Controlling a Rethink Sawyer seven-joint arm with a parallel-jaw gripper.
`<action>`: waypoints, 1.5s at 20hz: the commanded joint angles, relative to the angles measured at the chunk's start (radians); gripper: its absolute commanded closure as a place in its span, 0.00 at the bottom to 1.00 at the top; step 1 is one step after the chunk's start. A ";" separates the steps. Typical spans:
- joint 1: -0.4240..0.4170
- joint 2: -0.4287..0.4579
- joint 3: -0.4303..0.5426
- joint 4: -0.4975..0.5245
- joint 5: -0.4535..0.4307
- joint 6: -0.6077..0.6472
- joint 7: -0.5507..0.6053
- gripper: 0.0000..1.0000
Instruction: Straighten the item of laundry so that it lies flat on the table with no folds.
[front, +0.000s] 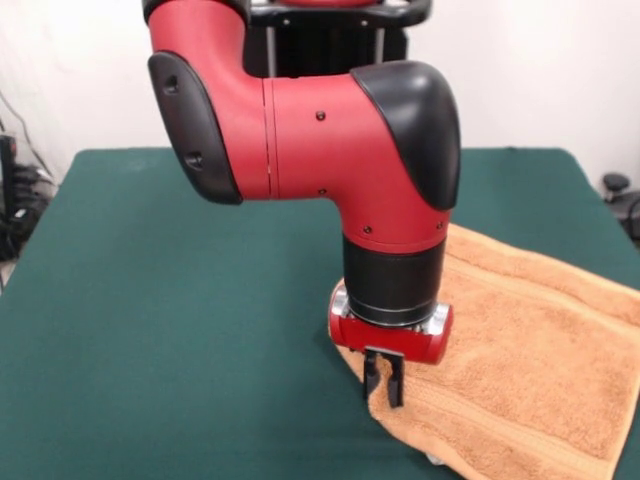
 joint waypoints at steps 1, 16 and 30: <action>0.023 0.097 0.100 0.004 -0.047 0.095 -0.287 1.00; 0.009 0.069 0.125 -0.004 0.007 0.260 -0.310 1.00; -0.008 0.058 0.156 -0.046 0.021 0.407 -0.337 1.00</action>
